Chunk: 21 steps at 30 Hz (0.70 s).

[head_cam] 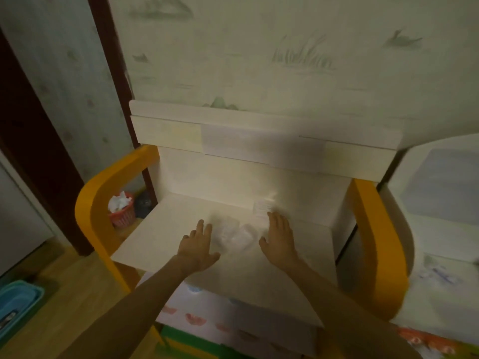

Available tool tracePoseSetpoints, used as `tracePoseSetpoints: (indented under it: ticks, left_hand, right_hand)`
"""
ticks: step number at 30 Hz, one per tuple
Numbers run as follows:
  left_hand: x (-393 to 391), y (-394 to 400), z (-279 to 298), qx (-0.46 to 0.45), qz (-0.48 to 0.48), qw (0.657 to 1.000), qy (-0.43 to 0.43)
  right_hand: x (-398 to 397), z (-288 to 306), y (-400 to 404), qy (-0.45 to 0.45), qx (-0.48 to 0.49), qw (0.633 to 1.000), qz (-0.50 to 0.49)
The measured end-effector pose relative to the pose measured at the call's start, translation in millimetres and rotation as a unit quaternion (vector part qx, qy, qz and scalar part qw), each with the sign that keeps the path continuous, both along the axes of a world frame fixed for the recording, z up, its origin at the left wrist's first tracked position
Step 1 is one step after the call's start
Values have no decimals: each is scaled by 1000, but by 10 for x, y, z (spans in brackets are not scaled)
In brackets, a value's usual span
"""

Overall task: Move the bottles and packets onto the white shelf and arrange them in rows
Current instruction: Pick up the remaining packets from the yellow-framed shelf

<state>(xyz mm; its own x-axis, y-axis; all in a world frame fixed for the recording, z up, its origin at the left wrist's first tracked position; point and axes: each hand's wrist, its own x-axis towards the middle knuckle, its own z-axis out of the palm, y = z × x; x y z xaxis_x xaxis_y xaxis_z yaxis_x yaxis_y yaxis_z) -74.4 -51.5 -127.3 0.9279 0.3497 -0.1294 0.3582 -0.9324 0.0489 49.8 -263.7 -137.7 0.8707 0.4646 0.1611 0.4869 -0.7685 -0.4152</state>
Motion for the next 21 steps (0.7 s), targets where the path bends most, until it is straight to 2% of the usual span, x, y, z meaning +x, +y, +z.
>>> tracePoseSetpoints:
  ticks: [4, 8, 15, 21]
  left_hand:
    - [382, 110, -89, -45, -25, 999, 14]
    - [783, 287, -126, -73, -49, 996, 11]
    - [1211, 447, -182, -96, -23, 995, -16]
    - [1279, 547, -128, -114, -34, 993, 6]
  right_hand:
    - [432, 10, 319, -2, -16, 1000, 1]
    - [796, -244, 417, -12, -57, 998, 4]
    - [1081, -370, 505, -89, -92, 992, 1]
    - [1077, -306, 507, -87, -49, 995, 2]
